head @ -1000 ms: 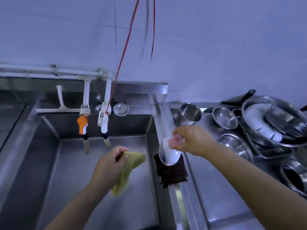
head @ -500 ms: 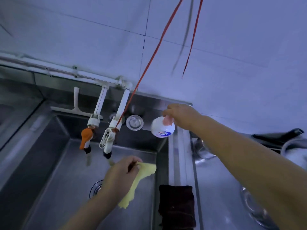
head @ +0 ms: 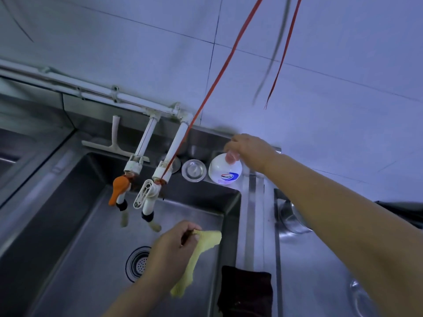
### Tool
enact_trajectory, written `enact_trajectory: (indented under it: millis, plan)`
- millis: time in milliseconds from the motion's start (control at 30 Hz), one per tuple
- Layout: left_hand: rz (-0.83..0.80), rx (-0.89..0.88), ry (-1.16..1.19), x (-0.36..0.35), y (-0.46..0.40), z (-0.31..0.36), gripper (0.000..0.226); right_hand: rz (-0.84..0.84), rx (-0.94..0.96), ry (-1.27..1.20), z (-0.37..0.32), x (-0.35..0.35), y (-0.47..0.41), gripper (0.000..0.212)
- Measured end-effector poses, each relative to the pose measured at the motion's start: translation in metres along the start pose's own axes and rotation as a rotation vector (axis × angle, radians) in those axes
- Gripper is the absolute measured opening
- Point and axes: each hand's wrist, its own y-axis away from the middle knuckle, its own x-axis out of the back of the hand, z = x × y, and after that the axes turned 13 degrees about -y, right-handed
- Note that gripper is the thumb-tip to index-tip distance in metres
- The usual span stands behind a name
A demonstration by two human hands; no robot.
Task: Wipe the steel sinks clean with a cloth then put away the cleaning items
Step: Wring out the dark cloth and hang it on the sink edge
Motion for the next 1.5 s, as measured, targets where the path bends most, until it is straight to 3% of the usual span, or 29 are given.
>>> enact_trajectory:
  millis: [133, 200, 267, 300, 400, 500, 567, 667, 800, 867, 1000, 1167, 1267, 1500]
  plan:
    - [-0.011, 0.007, 0.04, -0.002, 0.0, 0.004, 0.028, -0.007, -0.066, 0.021, 0.0, -0.002, 0.007, 0.061]
    - [-0.016, 0.014, 0.079, -0.001, -0.002, 0.006, 0.028, 0.107, -0.06, 0.024, -0.009, -0.002, 0.023, 0.072]
    - [-0.018, -0.025, 0.116, 0.002, -0.002, 0.008, 0.031, 0.3, -0.041, -0.221, -0.029, -0.008, 0.046, 0.059]
    - [-0.017, -0.058, 0.139, 0.003, -0.001, 0.009, 0.033, 0.31, -0.066, -0.416, -0.042, -0.012, 0.061, 0.053]
    - [-0.015, -0.139, 0.162, 0.004, 0.001, 0.015, 0.034, 0.037, -0.108, -0.812, -0.081, -0.027, 0.108, 0.042]
    - [0.009, -0.201, 0.16, 0.002, 0.004, 0.021, 0.034, -0.061, -0.02, -0.698, -0.1, -0.043, 0.134, 0.02]
    - [0.019, -0.246, 0.141, 0.0, 0.007, 0.029, 0.039, -0.005, -0.01, -0.561, -0.102, -0.052, 0.145, 0.012]
    - [-0.049, -0.206, 0.071, -0.009, 0.013, 0.034, 0.042, 0.192, -0.163, -0.708, -0.1, -0.063, 0.167, 0.008]
    - [-0.201, -0.12, -0.191, -0.033, 0.013, 0.028, 0.018, 0.383, -0.463, -0.847, -0.082, -0.077, 0.196, 0.01]
    - [-0.2, -0.024, -0.022, -0.042, 0.007, 0.03, 0.009, 0.431, -0.546, -0.876, -0.069, -0.084, 0.206, 0.014]
    - [-0.208, 0.143, 0.408, -0.065, -0.02, 0.043, 0.017, 0.458, -0.732, -0.825, -0.044, -0.104, 0.203, 0.02]
    - [-0.166, 0.198, 0.277, -0.117, -0.061, 0.041, 0.007, 0.362, -0.921, -0.729, -0.015, -0.144, 0.181, 0.024]
    - [-0.168, 0.258, 0.199, -0.137, -0.081, 0.034, 0.018, 0.363, -1.005, -0.821, 0.0, -0.168, 0.175, 0.023]
    - [-0.277, 0.285, 0.25, -0.152, -0.092, 0.018, 0.032, 0.459, -1.01, -0.921, 0.007, -0.192, 0.18, 0.032]
